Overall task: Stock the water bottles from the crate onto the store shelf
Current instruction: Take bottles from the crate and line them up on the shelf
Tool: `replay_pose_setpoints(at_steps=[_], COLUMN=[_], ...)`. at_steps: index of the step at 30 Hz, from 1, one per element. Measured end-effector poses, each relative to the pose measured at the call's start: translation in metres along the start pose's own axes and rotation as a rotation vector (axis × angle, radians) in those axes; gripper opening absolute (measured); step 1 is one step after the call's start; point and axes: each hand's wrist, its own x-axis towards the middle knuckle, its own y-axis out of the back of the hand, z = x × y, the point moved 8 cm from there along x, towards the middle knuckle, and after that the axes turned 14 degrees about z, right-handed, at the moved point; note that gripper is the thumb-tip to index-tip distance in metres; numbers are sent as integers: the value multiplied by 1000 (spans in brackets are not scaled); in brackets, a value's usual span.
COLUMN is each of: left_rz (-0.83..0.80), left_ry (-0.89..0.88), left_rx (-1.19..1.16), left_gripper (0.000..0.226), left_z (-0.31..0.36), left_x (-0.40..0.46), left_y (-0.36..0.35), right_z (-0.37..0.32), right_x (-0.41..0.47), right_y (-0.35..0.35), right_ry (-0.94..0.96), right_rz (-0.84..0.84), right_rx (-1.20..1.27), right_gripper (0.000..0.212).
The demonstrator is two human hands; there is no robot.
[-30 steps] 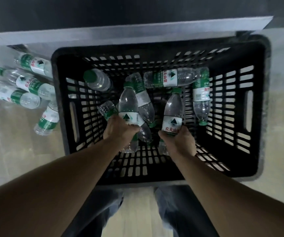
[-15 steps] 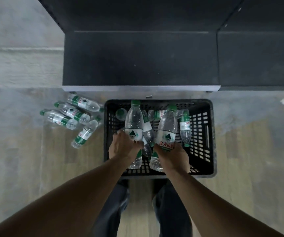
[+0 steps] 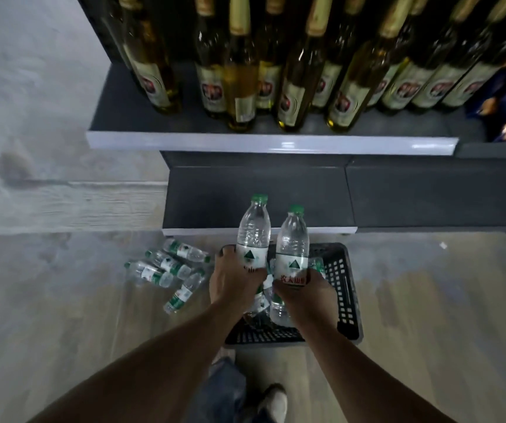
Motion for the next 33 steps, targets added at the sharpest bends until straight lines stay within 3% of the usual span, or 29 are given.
replay_pose_setpoints(at_steps=[5, 16, 26, 33], left_rz=[51, 220, 407, 524], left_ry=[-42, -165, -348, -401], left_rx=[-25, -192, -435, -461], left_gripper=[60, 64, 56, 48], left_z=[31, 133, 256, 310], left_x=[-20, -91, -136, -137], left_y=[59, 200, 333, 393], right_z=[-45, -130, -250, -320], right_x=[-24, -65, -91, -84], right_y=[50, 195, 339, 383], right_ry=[136, 254, 481, 537], right_rz=[21, 123, 230, 257], right_rx=[53, 185, 500, 616], right_gripper=[44, 46, 36, 42])
